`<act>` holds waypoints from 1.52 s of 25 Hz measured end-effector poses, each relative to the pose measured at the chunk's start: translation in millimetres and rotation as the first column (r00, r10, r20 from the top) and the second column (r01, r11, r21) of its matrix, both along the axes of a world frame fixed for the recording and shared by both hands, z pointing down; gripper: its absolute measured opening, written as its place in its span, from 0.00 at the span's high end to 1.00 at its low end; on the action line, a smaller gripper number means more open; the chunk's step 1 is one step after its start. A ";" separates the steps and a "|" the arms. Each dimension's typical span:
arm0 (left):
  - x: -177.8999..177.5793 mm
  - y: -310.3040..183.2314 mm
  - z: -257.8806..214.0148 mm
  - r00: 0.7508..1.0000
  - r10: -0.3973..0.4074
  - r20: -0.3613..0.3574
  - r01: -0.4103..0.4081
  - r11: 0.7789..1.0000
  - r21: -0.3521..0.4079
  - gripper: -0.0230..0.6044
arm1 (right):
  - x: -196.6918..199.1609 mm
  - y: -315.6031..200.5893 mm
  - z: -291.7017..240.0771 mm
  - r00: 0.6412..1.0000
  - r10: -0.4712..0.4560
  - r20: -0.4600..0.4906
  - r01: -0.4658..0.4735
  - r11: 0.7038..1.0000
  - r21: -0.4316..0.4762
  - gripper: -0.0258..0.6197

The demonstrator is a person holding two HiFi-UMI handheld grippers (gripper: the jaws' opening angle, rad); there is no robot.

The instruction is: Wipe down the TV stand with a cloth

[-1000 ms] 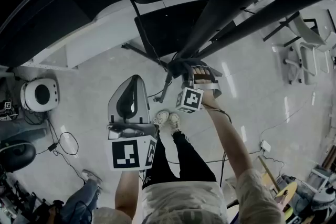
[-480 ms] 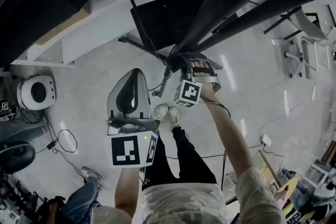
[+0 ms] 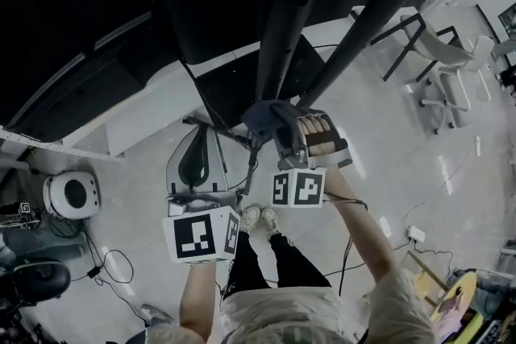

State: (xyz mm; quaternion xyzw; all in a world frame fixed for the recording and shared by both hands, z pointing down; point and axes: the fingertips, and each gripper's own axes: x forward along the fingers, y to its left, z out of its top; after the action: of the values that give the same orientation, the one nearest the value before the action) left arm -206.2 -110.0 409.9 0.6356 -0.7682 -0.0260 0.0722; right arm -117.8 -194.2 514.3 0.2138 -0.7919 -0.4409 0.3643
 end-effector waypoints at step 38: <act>143.4 -125.5 -261.8 0.949 0.251 0.191 -0.303 0.896 0.324 0.94 | 157.2 -158.1 -590.6 0.823 0.043 0.566 -0.439 0.682 0.585 0.87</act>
State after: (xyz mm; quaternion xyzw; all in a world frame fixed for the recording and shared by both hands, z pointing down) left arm -62.8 -235.5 148.0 0.7416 -0.6558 -0.1054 -0.0947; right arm 39.4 -352.3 -76.2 0.5492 -0.5974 -0.5772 0.0914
